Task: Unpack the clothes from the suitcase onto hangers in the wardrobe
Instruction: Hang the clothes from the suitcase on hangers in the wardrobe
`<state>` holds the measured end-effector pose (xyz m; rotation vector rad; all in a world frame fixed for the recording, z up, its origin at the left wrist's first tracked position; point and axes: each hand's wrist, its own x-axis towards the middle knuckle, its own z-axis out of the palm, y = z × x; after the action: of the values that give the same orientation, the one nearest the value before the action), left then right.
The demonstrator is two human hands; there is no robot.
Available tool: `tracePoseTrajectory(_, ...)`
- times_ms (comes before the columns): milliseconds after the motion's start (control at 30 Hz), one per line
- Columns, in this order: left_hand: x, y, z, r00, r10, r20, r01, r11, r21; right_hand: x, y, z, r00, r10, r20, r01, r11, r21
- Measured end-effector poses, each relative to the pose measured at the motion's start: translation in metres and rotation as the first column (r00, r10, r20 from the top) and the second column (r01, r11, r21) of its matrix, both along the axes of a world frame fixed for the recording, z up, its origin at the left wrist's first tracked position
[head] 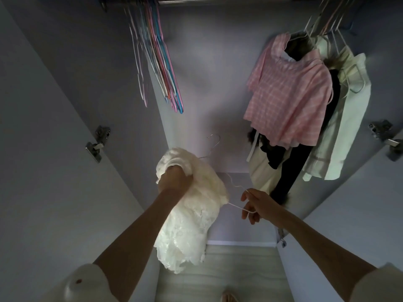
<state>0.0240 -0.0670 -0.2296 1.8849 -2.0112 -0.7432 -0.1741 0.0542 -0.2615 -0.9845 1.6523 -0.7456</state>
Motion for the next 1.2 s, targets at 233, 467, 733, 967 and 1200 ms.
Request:
tracePoseTrajectory(233, -0.012, 0.011, 0.007, 0.669, -0.507, 0.543, 0.566, 0.821, 0.070, -0.004, 0.002, -0.005, 0.990, -0.054, 0.131, 0.056, 0.998, -0.016)
tracePoseTrajectory(467, -0.013, 0.008, 0.004, 0.672, -0.626, 0.395, 0.552, 0.780, 0.296, -0.005, 0.008, -0.008, 0.999, -0.038, 0.035, 0.037, 0.999, 0.015)
tracePoseTrajectory(733, -0.006, -0.010, -0.019, 0.993, -0.100, 0.061, 0.087, 0.979, 0.186, -0.013, 0.016, -0.006, 0.992, 0.118, 0.035, -0.114, 0.989, -0.092)
tracePoseTrajectory(967, -0.006, -0.005, -0.025, 0.813, -0.536, 0.226, 0.461, 0.831, 0.311, -0.018, 0.018, -0.009, 0.983, 0.158, 0.094, -0.149, 0.985, -0.091)
tracePoseTrajectory(1200, -0.001, -0.001, -0.021, 0.878, -0.194, 0.438, 0.303, 0.933, -0.196, -0.021, 0.018, -0.019, 0.869, -0.069, 0.490, 0.114, 0.991, -0.063)
